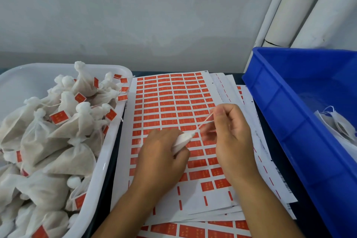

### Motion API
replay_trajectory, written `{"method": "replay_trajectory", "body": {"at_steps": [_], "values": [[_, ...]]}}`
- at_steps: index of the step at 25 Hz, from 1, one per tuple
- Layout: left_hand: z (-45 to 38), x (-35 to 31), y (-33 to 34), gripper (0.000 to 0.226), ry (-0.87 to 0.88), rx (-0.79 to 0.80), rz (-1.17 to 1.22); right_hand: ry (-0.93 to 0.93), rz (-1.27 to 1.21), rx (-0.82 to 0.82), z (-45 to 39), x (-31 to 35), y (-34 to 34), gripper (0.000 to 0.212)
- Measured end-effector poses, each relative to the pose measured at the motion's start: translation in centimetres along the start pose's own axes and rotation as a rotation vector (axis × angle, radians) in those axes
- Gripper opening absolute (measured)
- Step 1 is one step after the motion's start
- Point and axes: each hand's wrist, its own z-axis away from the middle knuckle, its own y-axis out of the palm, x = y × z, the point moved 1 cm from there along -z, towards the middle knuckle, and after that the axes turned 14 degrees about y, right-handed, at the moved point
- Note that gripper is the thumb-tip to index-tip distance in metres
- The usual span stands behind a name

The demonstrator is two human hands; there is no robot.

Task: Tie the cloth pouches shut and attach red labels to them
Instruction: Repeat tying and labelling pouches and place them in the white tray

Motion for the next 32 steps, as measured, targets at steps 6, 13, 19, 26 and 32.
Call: {"method": "replay_trajectory", "body": {"at_steps": [6,13,19,26,32], "values": [[0.3,0.1,0.5,0.022,-0.012,0.030,0.005,-0.055,-0.043,-0.023,-0.1,0.1,-0.1,0.026],[-0.1,-1.5,-0.7,0.027,-0.104,-0.034,0.193,-0.031,-0.084,0.025,0.0,0.5,-0.5,0.023],[-0.2,-2.3,-0.6,0.049,-0.330,0.233,0.565,-0.088,-0.043,0.229,0.7,0.8,0.0,0.021],[-0.5,-0.9,-0.9,0.052,-0.467,0.131,1.014,-0.174,0.131,0.386,2.0,0.0,1.8,0.017],[-1.1,-0.4,-2.3,0.046,-0.527,-0.070,1.411,-0.160,0.291,0.404,1.7,-0.6,1.9,0.014]]}}
